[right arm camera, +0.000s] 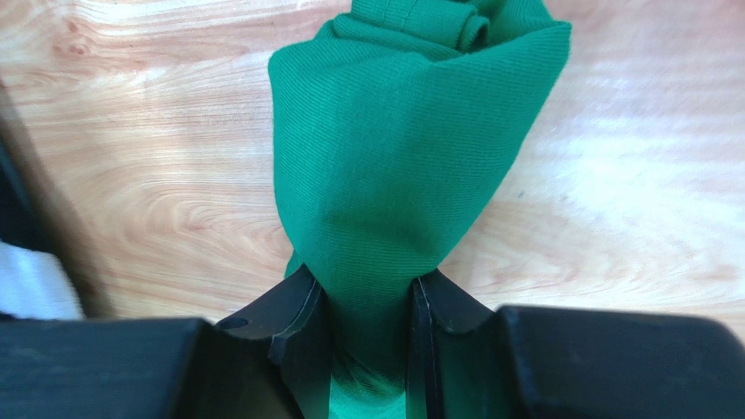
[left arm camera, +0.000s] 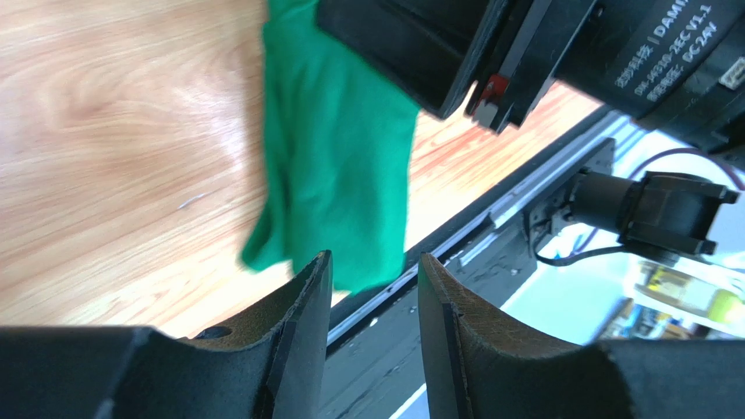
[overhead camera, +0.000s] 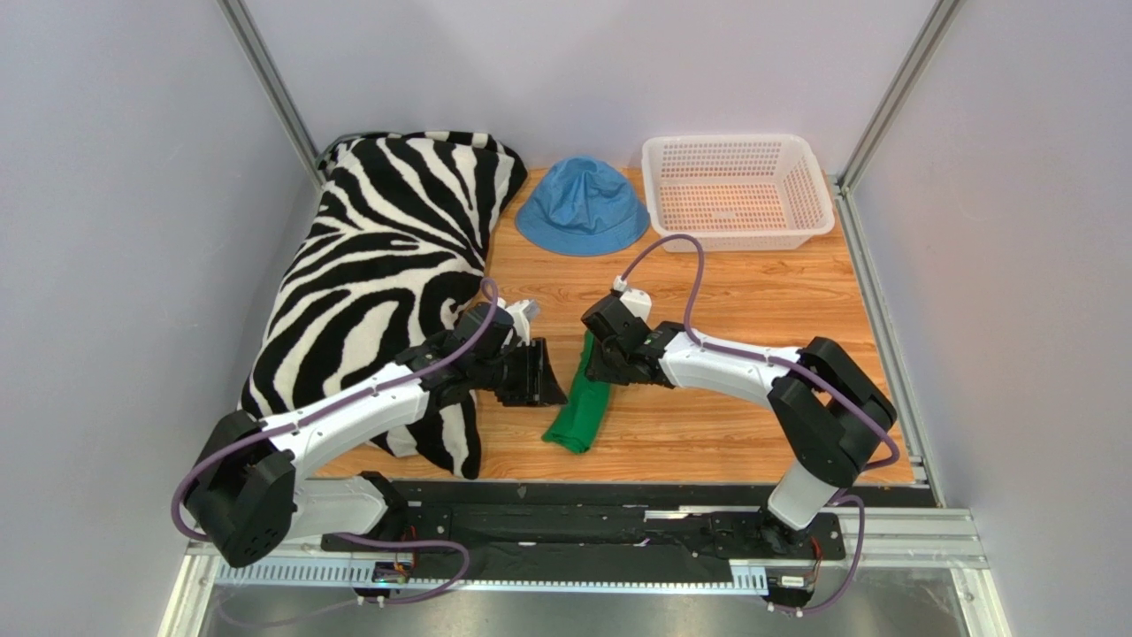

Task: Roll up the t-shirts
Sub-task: Pick up the T-shirt from the center of the board.

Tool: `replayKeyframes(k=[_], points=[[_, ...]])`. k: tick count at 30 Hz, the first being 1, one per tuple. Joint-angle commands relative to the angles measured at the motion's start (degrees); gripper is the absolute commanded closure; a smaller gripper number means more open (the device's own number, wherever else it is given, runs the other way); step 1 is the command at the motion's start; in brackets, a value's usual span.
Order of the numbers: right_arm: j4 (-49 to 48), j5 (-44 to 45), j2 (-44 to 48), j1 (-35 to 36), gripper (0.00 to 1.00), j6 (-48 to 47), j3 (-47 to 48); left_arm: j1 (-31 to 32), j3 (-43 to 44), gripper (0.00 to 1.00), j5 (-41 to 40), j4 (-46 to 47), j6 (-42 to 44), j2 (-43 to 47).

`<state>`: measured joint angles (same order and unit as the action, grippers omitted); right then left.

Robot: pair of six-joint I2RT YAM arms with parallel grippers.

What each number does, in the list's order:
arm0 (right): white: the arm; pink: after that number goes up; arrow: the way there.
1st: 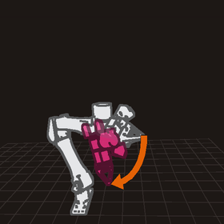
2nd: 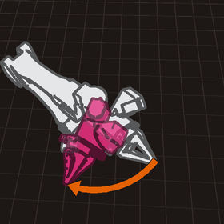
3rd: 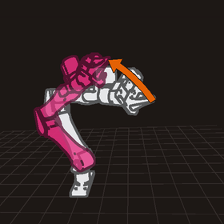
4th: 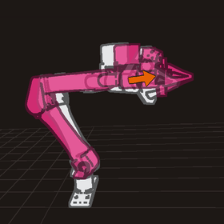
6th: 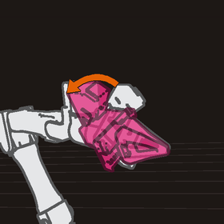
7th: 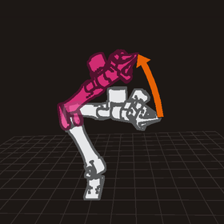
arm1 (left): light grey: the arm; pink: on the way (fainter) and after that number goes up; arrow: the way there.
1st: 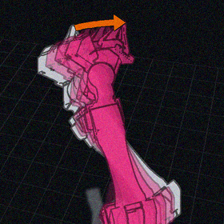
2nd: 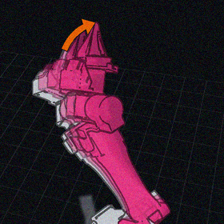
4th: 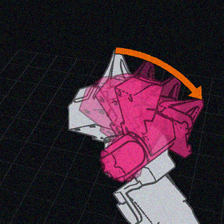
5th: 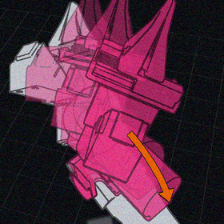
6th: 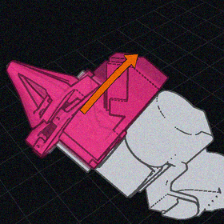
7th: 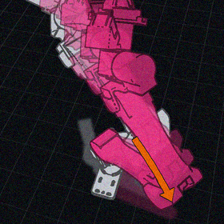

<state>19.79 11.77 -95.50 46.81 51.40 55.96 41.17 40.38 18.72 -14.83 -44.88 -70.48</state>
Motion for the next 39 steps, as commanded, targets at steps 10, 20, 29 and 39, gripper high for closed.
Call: replayKeyframes(k=[10, 20, 29, 39], points=[[4.38, 0.63, 3.92, -5.13, 1.00, -34.94, 4.32, -0.12, 5.85, 0.52, -4.48, -12.76, 8.76, 5.00], [6.13, -14.20, 4.72, -14.37, 1.00, -50.95, 11.97, -1.61, 7.69, 0.53, -4.84, -15.76, 13.50, 5.61], [15.62, -32.32, -0.82, -26.32, 1.00, -60.00, 30.83, -2.41, 9.10, 0.53, -4.31, -15.93, 14.65, 4.04], [16.08, -58.68, -17.16, -40.73, 1.00, -52.91, 62.91, -3.37, 13.31, 0.53, -4.66, -16.63, 15.09, -0.79]])
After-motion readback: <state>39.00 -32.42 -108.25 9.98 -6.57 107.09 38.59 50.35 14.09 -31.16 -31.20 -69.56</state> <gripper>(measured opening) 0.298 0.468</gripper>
